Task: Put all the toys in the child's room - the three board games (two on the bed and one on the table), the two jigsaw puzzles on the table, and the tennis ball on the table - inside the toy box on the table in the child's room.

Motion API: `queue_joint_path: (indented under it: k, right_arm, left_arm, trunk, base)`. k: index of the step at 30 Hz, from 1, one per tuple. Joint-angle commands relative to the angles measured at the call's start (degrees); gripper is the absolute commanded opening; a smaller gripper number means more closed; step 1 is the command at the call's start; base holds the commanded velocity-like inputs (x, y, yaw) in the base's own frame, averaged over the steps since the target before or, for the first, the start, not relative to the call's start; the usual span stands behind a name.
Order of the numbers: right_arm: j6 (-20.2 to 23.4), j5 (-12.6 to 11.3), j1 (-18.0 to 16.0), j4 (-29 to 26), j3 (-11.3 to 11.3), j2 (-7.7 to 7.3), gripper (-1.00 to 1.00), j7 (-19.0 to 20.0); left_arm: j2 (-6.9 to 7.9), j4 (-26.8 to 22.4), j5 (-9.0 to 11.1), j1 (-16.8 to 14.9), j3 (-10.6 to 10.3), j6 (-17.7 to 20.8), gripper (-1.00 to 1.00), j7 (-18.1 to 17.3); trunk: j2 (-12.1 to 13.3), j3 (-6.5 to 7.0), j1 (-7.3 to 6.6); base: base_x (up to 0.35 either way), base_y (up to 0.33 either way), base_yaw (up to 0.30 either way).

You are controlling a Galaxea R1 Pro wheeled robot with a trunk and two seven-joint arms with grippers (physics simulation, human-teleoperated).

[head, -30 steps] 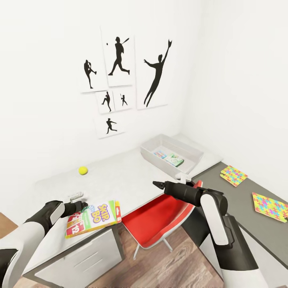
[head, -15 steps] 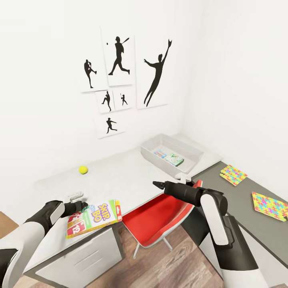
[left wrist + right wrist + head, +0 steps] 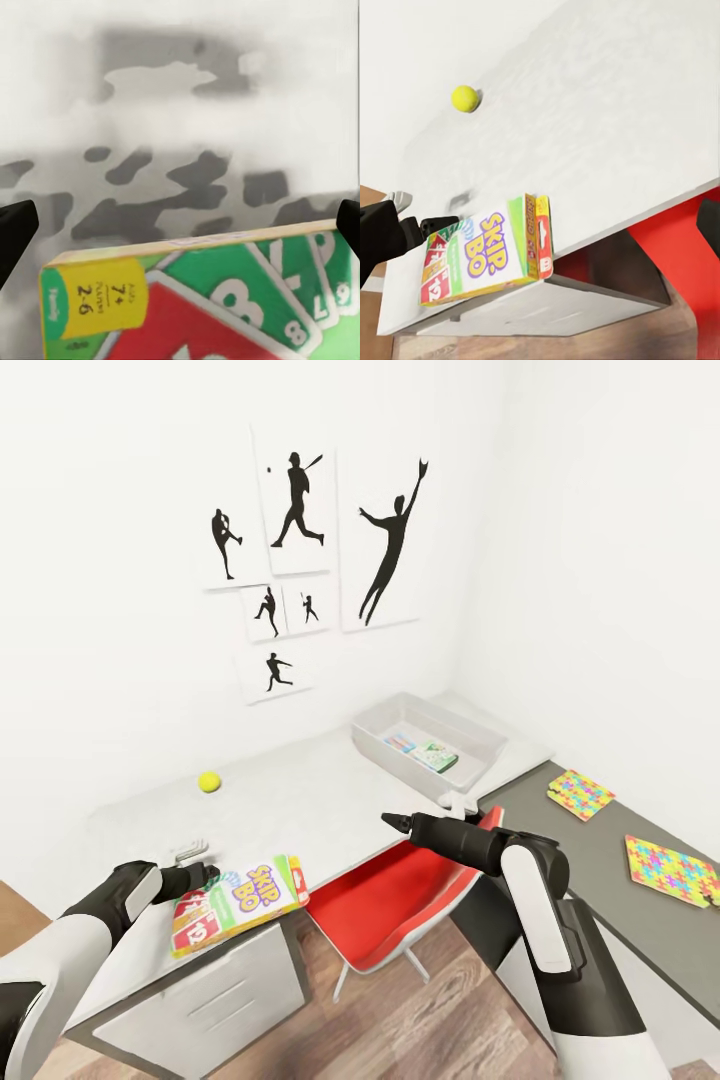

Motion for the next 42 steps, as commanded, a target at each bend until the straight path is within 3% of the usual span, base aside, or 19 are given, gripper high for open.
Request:
queue_joint_path:
  k: [1, 27, 42]
  right_arm:
    - [0.3, 0.3, 0.0, 0.0, -0.1, 0.02, 1.0, 0.3]
    - [0.3, 0.3, 0.0, 0.0, -0.1, 0.02, 1.0, 0.3]
    - [0.3, 0.3, -0.1, 0.0, -0.1, 0.02, 1.0, 0.3]
  left_arm:
    - [0.03, -0.1, 0.2, 0.0, -0.2, 0.3, 1.0, -0.1]
    - [0.03, -0.1, 0.2, 0.0, -0.8, 0.2, 1.0, -0.1]
    - [0.03, -0.1, 0.2, 0.0, -0.8, 0.1, 1.0, -0.1]
  trunk:
    - [-0.1, -0.12, 0.03]
    - [-0.1, -0.12, 0.03]
    - [-0.1, -0.12, 0.03]
  base:
    - [-0.017, -0.021, 0.0]
    - [-0.009, -0.098, 0.0]
    - [-0.008, -0.01, 0.0]
